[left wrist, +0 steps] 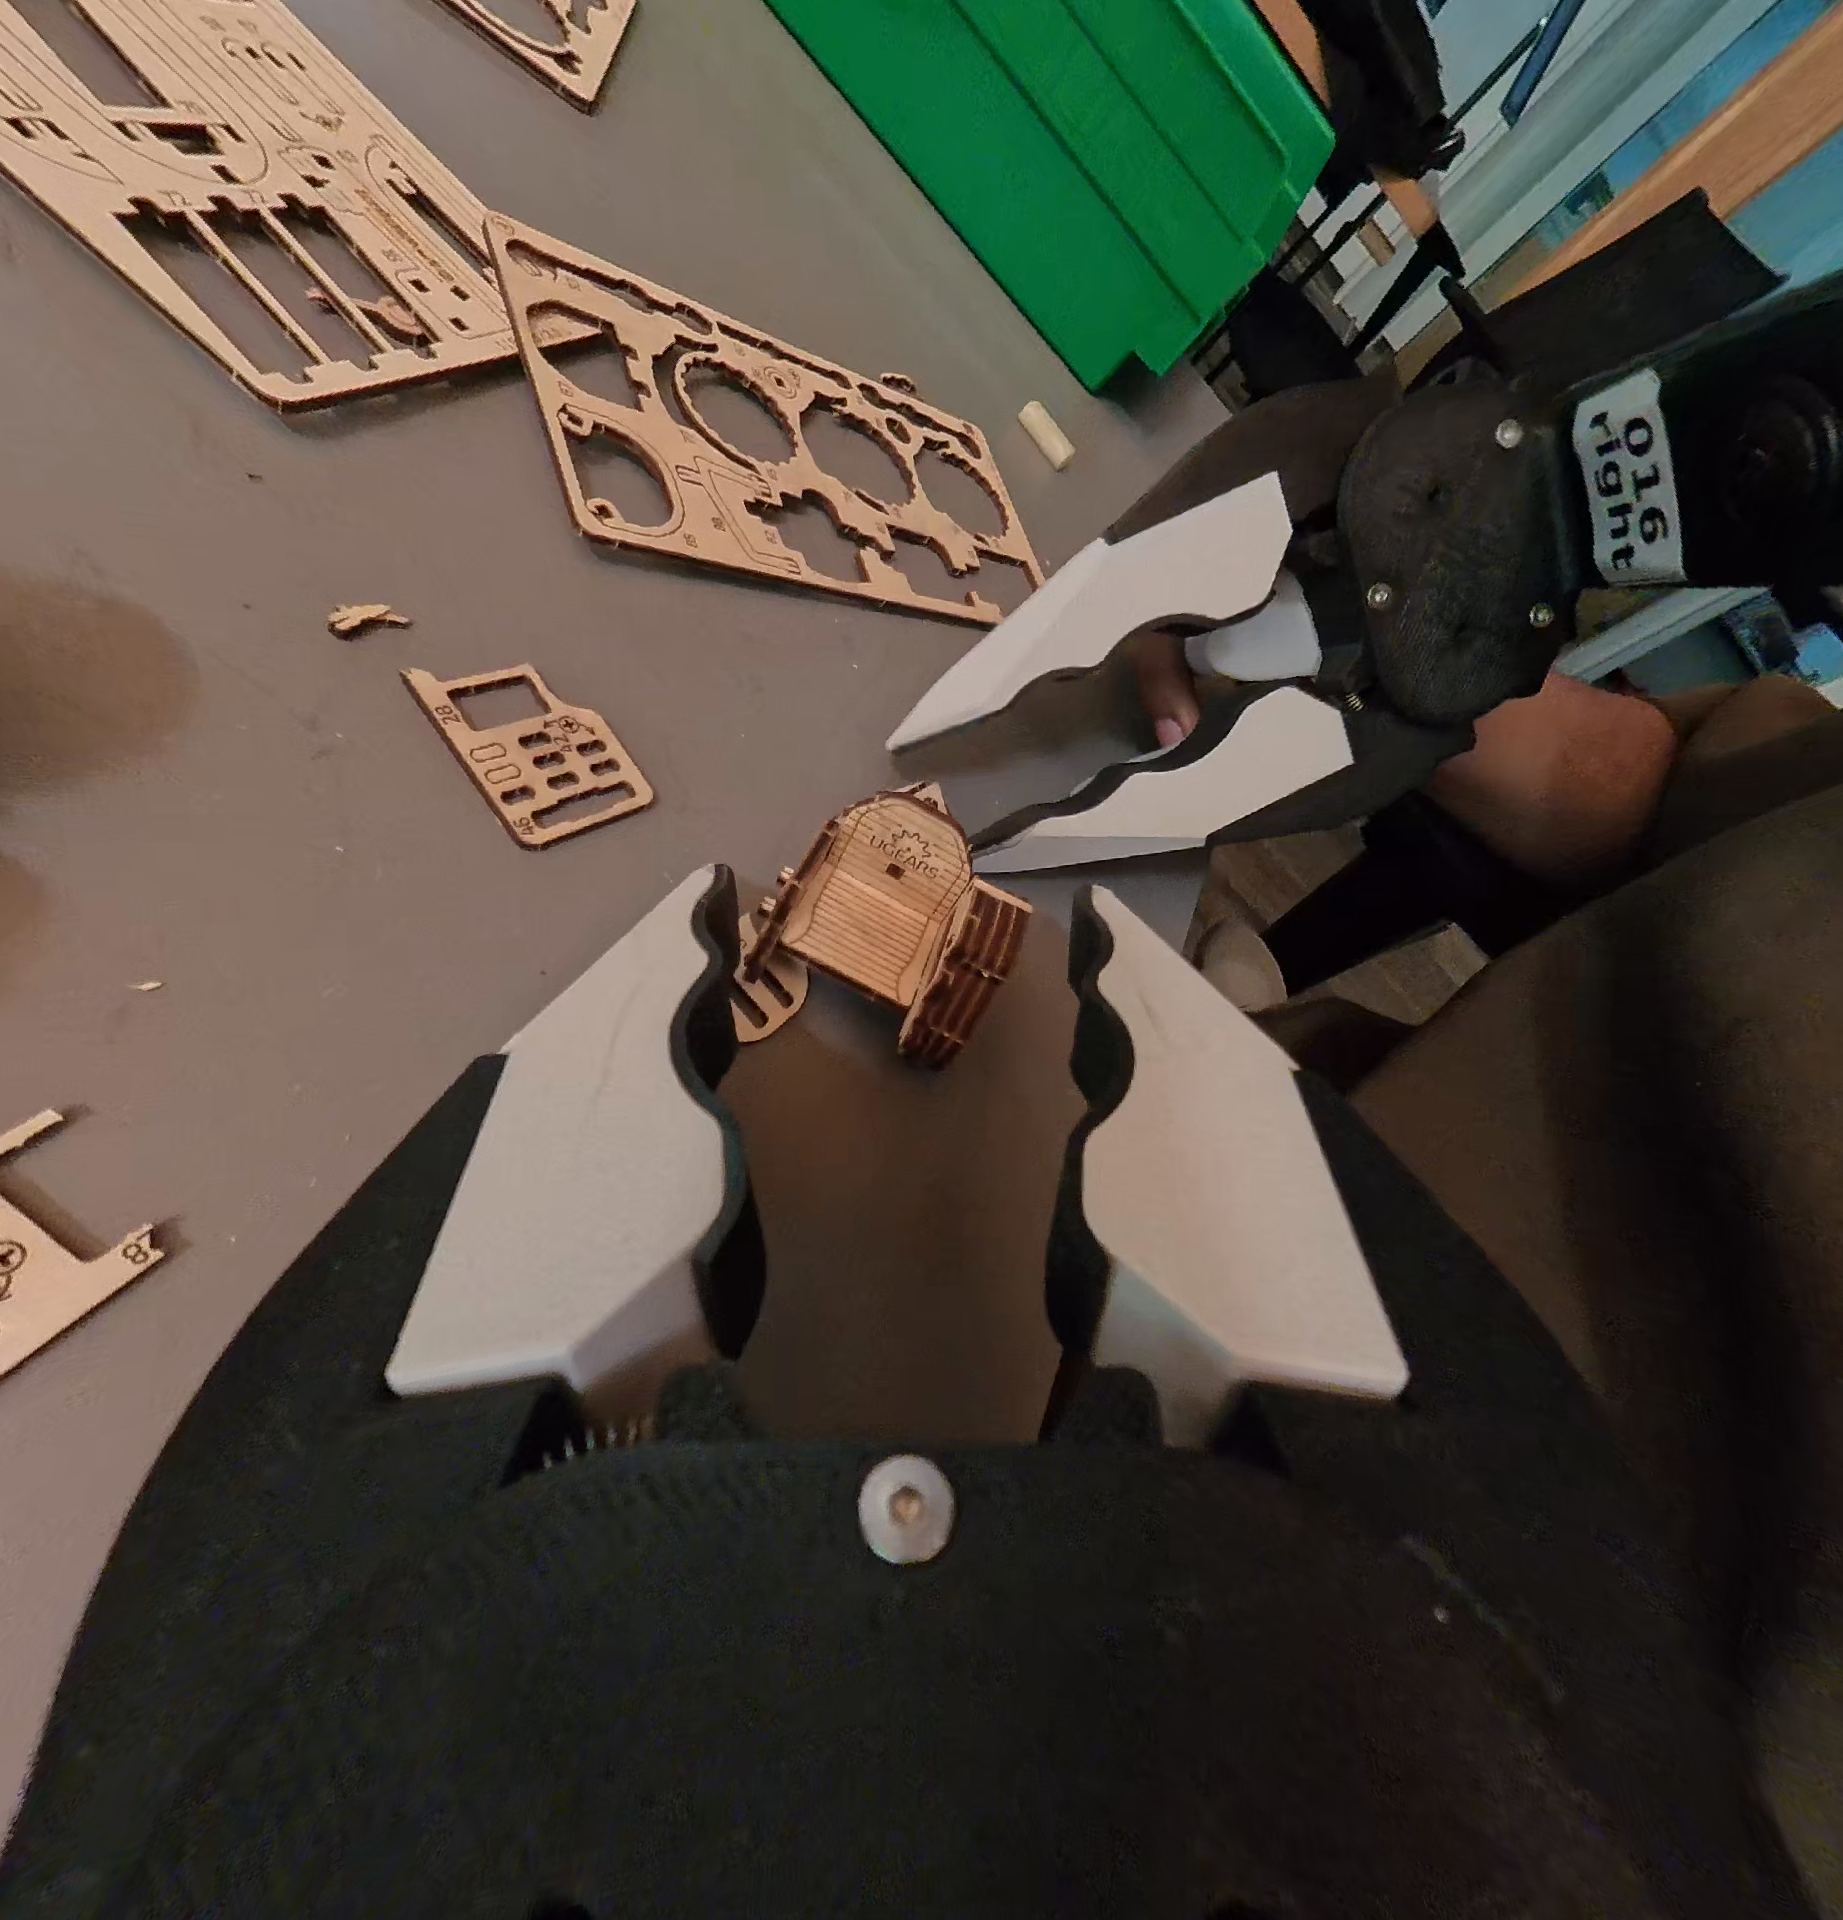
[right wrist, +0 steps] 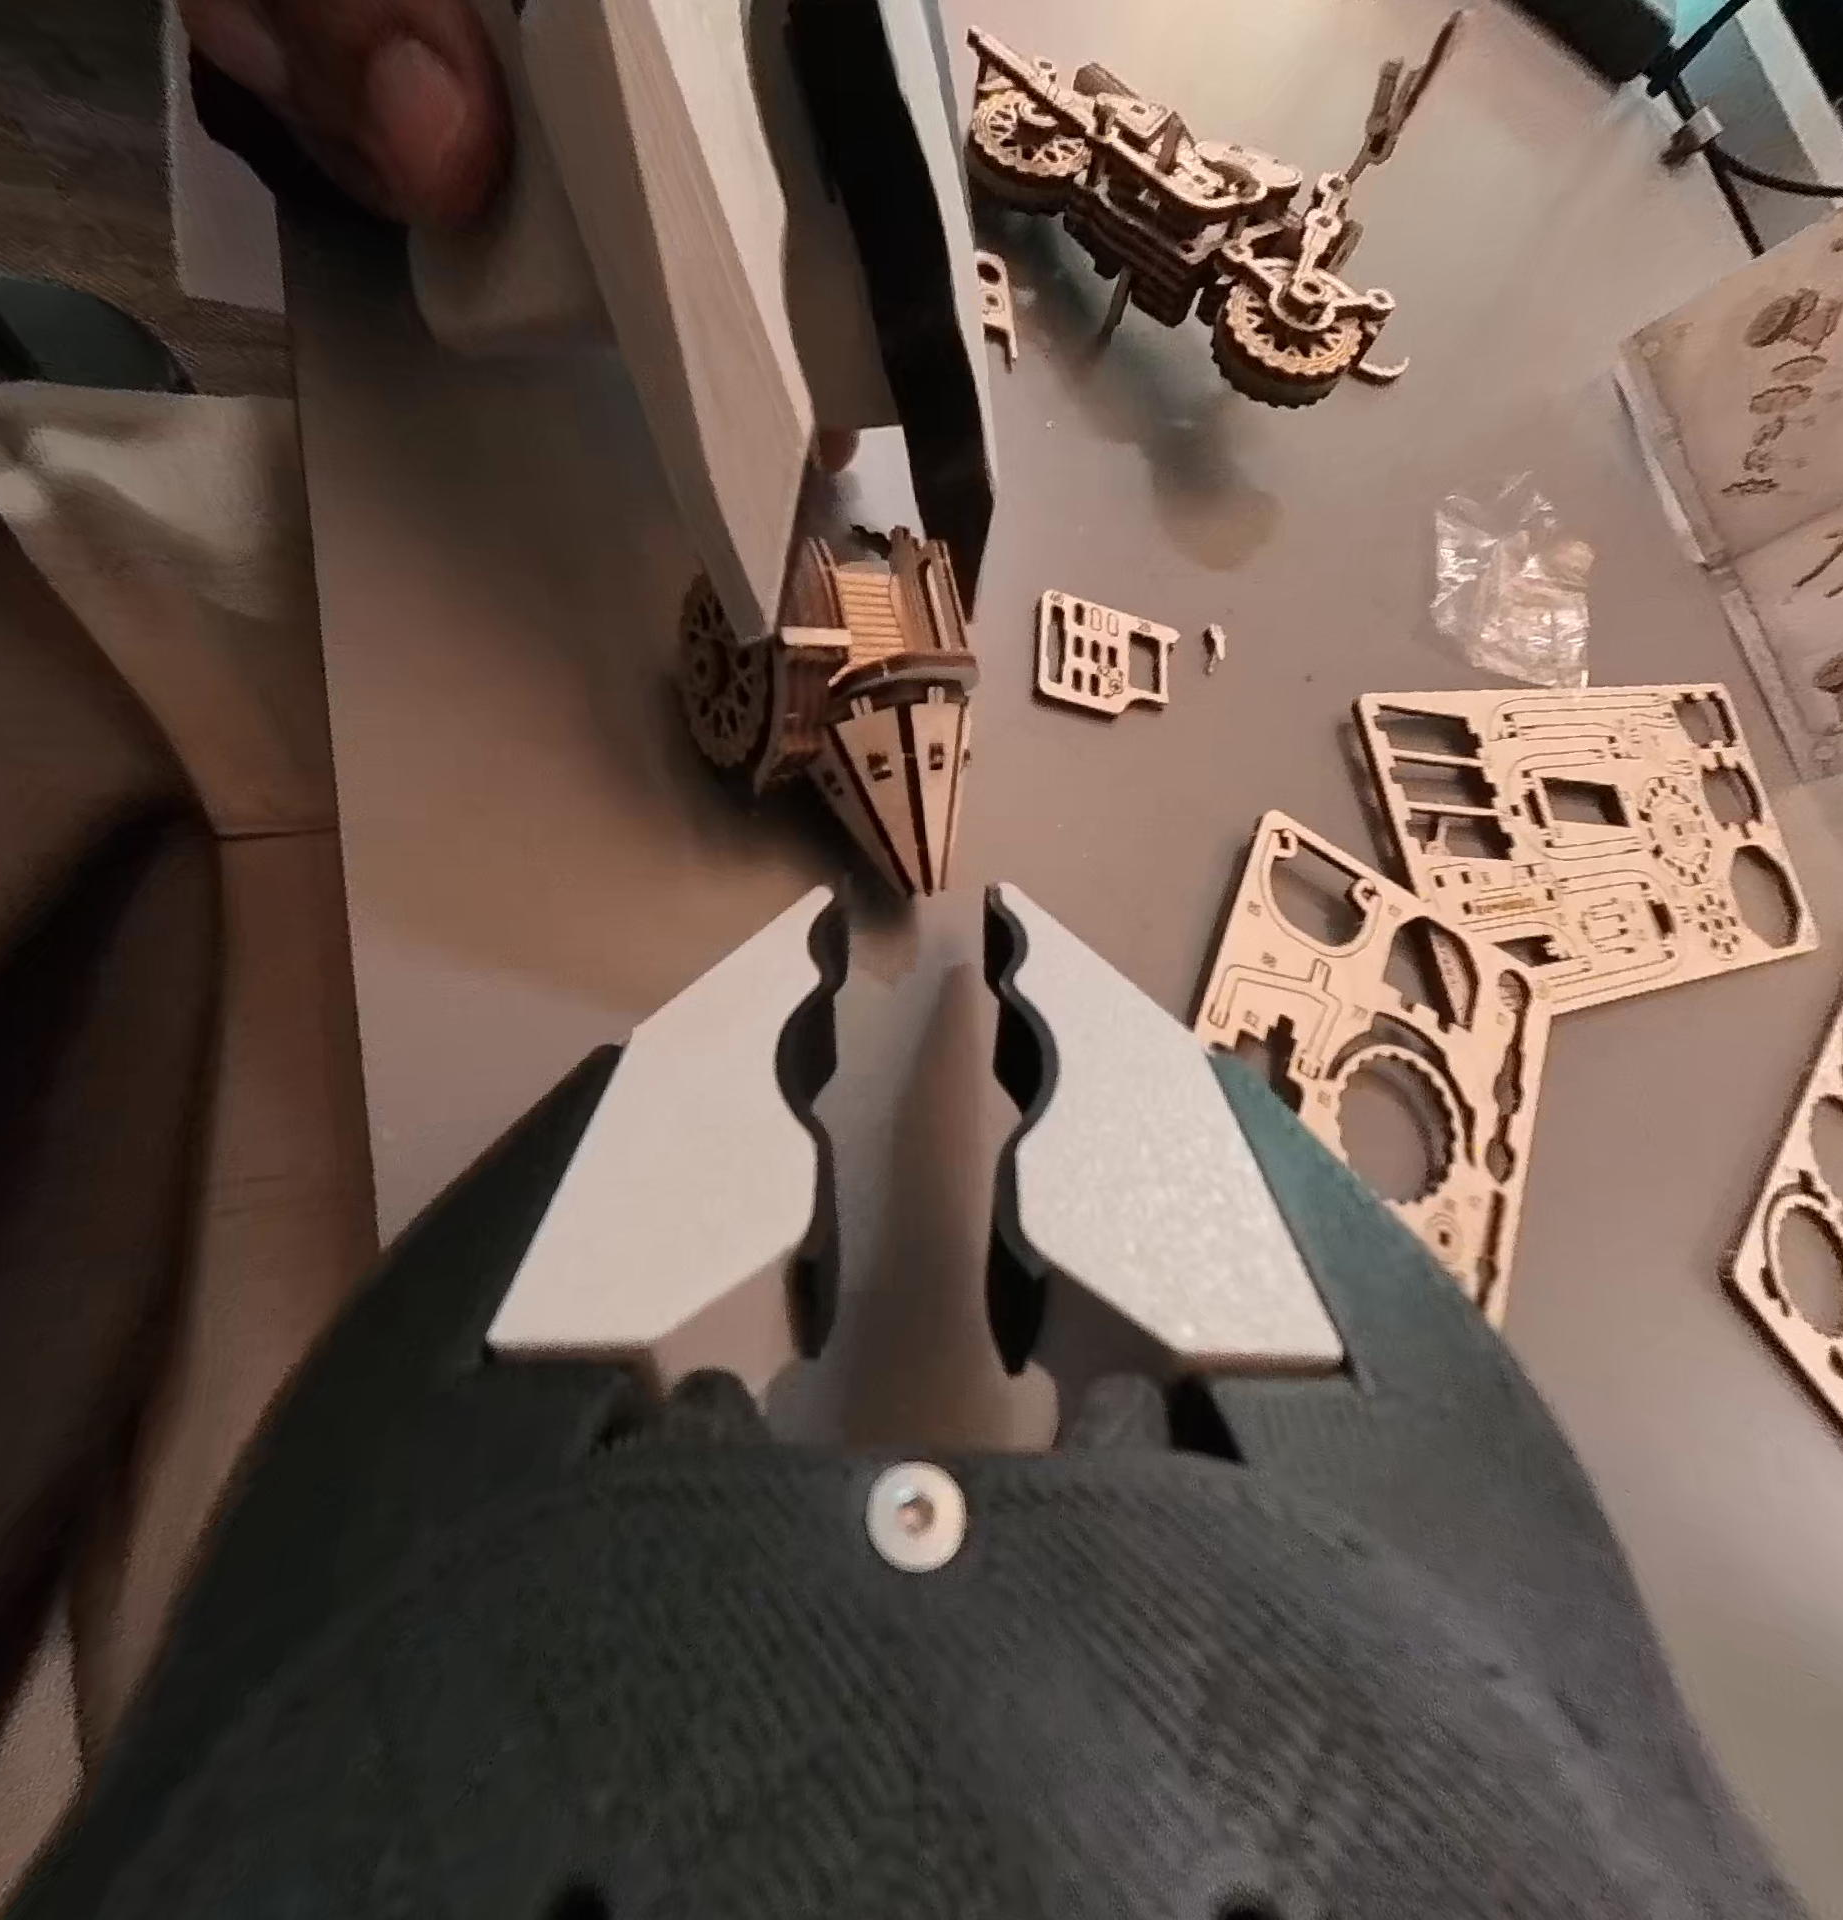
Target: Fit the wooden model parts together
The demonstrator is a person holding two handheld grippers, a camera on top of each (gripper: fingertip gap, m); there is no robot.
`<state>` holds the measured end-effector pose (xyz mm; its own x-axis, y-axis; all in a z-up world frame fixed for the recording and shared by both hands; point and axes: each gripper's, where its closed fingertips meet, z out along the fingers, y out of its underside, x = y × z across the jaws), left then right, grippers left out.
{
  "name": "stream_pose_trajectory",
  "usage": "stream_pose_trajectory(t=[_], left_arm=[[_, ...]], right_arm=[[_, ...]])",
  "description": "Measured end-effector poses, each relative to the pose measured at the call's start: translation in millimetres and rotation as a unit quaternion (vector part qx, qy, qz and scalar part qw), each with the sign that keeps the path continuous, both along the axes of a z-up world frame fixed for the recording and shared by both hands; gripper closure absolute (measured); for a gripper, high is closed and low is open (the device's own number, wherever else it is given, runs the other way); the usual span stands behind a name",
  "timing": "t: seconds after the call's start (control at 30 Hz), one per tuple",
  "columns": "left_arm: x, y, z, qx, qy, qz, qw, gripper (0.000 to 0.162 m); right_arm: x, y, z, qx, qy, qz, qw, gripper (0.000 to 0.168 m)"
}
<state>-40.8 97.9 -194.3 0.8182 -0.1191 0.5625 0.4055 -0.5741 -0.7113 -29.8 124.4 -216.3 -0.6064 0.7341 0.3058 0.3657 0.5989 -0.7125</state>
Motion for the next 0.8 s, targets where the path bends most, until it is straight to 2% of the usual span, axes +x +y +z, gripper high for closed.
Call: stream_pose_trajectory(t=[0.23, 0.5, 0.63, 0.8], left_arm=[[6, -5, 21, 0.071, 0.015, -0.023, 0.997, 0.084], [-20, -10, 38, 0.129, 0.069, 0.025, 0.989, 0.084], [-22, -10, 40, 0.135, 0.081, 0.032, 0.987, 0.085], [-22, -9, 39, 0.132, 0.084, 0.033, 0.987, 0.086]], right_arm=[[-2, 13, 25, -0.129, 0.012, -0.037, 0.991, 0.134], [-2, 35, 50, -0.271, 0.020, -0.071, 0.960, 0.125], [-1, 36, 56, -0.304, 0.020, -0.070, 0.950, 0.123], [0, 33, 54, -0.292, 0.019, -0.067, 0.954, 0.123]])
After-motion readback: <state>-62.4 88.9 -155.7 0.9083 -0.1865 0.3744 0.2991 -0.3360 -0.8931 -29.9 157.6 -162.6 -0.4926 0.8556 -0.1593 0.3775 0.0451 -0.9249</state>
